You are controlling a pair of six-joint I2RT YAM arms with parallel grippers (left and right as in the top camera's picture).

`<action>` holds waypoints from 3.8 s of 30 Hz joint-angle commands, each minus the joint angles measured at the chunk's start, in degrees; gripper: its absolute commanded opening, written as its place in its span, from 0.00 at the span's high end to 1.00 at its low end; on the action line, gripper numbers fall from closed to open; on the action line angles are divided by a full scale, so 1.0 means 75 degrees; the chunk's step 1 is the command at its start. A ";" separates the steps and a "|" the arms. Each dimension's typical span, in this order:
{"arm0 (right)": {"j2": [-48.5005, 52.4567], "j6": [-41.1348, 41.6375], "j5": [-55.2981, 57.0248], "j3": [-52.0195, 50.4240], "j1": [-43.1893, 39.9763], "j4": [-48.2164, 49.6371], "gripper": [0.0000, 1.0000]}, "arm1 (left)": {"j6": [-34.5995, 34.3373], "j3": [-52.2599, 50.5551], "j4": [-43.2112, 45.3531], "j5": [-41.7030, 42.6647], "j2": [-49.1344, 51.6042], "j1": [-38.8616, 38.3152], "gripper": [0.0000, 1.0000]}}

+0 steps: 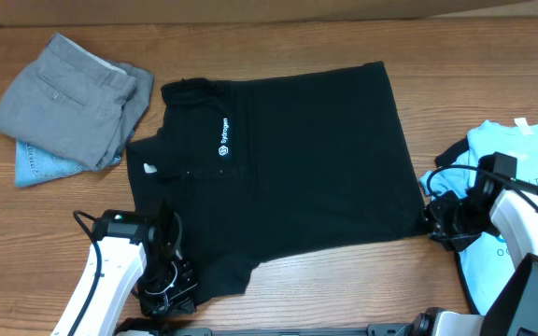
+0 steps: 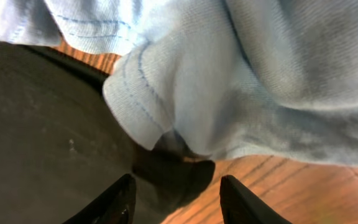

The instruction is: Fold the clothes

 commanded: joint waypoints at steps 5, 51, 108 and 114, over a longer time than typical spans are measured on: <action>-0.0015 0.0315 -0.0548 -0.0647 -0.0017 0.0790 0.58 | -0.0041 -0.0012 0.0067 -0.0111 -0.0073 0.0041 0.95; -0.0519 -0.1163 -0.1052 0.1518 -0.0006 -0.0370 0.95 | -0.0530 0.2597 0.0102 -0.2049 0.0064 0.0248 0.96; 0.0539 0.0382 -0.0860 0.1504 0.0892 0.3200 0.32 | 0.0533 0.2594 0.5458 -0.3203 0.1565 0.0256 0.44; 0.0539 0.0143 -0.0950 0.1504 0.0892 0.2687 0.30 | 0.0743 0.2594 0.4843 -0.3544 0.1565 0.0256 0.39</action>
